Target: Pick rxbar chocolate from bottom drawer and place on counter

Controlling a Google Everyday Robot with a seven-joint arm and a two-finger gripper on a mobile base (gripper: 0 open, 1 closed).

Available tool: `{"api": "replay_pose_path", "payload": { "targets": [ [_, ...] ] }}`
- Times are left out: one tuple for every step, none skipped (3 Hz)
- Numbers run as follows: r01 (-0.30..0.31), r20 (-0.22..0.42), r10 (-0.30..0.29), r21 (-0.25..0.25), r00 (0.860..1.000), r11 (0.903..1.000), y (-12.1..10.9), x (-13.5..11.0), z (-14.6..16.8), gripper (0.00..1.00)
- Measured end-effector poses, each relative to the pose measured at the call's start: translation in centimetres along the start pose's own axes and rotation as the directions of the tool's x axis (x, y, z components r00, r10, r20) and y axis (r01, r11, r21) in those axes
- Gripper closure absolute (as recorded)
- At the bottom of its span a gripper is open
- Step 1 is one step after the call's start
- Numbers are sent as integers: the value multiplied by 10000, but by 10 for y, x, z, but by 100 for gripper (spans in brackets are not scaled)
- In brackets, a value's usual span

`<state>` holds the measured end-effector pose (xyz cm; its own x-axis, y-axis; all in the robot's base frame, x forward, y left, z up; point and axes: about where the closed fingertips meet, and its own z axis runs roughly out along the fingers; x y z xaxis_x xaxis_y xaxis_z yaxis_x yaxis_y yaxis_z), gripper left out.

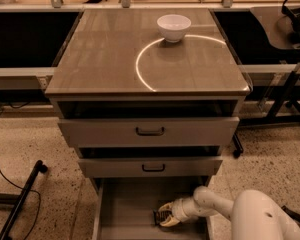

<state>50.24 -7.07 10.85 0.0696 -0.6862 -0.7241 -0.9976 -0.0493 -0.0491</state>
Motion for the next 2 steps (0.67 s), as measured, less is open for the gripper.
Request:
{"api": "replay_pose_path", "payload": {
  "targets": [
    [430, 313, -439, 294, 9985, 9986, 5, -15, -22, 100],
    [1013, 788, -1061, 632, 9912, 9928, 10, -39, -58, 100]
  ]
}}
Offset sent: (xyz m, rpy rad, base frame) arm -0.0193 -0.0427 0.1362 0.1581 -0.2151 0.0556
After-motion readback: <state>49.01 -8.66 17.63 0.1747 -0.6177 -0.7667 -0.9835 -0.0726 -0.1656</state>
